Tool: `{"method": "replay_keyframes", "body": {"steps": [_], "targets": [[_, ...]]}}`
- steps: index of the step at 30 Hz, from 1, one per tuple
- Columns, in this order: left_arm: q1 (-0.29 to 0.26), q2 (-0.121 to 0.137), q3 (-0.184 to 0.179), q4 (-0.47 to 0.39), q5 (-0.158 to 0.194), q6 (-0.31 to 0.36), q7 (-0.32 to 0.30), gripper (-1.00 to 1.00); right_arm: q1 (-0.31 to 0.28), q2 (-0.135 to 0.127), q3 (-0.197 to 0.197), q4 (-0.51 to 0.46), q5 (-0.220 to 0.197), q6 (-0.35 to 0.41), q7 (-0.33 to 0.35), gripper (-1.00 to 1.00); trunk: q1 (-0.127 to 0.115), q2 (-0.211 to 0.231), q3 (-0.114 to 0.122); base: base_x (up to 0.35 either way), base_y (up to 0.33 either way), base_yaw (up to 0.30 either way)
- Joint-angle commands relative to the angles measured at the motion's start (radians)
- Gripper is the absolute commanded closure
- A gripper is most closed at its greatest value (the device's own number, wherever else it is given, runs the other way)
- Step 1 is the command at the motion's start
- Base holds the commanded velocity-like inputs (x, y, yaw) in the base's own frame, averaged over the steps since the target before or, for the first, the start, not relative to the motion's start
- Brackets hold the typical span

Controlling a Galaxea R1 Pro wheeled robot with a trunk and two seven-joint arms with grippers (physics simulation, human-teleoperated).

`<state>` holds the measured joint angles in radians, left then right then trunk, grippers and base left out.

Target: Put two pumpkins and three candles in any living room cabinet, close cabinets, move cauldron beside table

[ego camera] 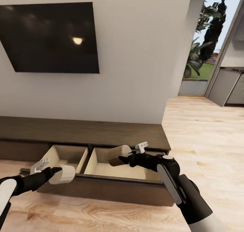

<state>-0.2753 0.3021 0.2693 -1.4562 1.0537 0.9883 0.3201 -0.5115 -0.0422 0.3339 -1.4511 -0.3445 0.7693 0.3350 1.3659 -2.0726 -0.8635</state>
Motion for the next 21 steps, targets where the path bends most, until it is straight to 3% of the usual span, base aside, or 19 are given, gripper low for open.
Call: {"method": "replay_keyframes", "body": {"steps": [1, 9, 21], "targets": [[-0.001, 0.000, 0.001, -0.001, 0.015, 0.003, 0.010, 1.00, -0.001, -0.001, 0.000, -0.001, -0.004, 0.004, 0.002, 1.00, 0.000, 0.000, -0.001, 0.239, -0.243, -0.002], [-0.001, -0.001, 0.001, -0.001, 0.015, 0.003, 0.010, 1.00, -0.001, -0.001, 0.002, -0.001, 0.000, 0.001, 0.001, 1.00, 0.000, 0.000, 0.000, 0.215, -0.222, 0.109], [-0.001, -0.001, 0.001, -0.001, 0.016, 0.003, 0.010, 1.00, -0.001, -0.001, 0.001, 0.001, 0.000, -0.008, 0.003, 1.00, 0.000, 0.000, 0.000, 0.014, 0.036, 0.005]]}}
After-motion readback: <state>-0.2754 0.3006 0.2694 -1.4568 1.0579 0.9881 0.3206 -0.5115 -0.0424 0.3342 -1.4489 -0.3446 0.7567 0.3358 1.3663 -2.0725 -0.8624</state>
